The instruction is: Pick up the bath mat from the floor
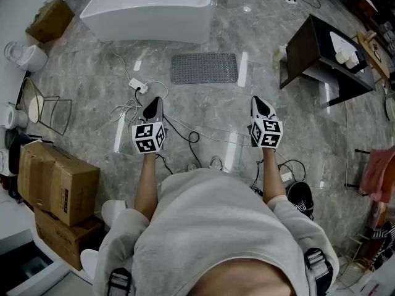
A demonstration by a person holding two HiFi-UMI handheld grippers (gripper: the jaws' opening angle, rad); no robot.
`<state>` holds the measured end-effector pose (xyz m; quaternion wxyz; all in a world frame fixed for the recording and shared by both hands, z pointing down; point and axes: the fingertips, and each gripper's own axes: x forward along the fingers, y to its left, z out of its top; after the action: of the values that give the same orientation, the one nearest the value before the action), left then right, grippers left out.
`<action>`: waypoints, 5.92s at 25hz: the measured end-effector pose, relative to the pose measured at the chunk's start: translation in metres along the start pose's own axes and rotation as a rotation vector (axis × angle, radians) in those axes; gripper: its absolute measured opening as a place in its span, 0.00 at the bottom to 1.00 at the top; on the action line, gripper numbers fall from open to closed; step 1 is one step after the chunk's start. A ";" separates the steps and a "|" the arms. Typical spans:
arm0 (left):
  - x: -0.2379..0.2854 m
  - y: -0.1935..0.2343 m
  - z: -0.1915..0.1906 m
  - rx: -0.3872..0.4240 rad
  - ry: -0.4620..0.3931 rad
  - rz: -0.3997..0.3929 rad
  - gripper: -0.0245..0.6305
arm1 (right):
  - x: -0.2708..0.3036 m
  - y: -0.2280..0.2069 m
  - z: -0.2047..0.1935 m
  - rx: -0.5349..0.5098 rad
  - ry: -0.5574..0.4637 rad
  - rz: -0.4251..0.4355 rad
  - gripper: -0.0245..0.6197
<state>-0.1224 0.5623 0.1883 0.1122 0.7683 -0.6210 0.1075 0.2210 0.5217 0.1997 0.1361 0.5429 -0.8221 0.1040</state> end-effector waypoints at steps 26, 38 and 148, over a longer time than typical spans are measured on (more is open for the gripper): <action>0.005 -0.050 -0.002 -0.012 -0.021 -0.091 0.38 | -0.014 -0.004 0.007 0.003 -0.090 0.101 0.37; 0.015 -0.080 -0.006 -0.022 -0.020 -0.037 0.38 | -0.012 -0.034 -0.006 -0.025 -0.064 0.146 0.37; 0.580 0.177 -0.034 -0.185 0.338 0.042 0.38 | 0.591 -0.161 -0.019 0.005 0.375 0.244 0.37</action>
<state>-0.1772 -0.0025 0.4041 0.2828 0.7124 -0.6165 0.1801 0.1510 -0.0456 0.4200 0.2716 0.4109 -0.8419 0.2207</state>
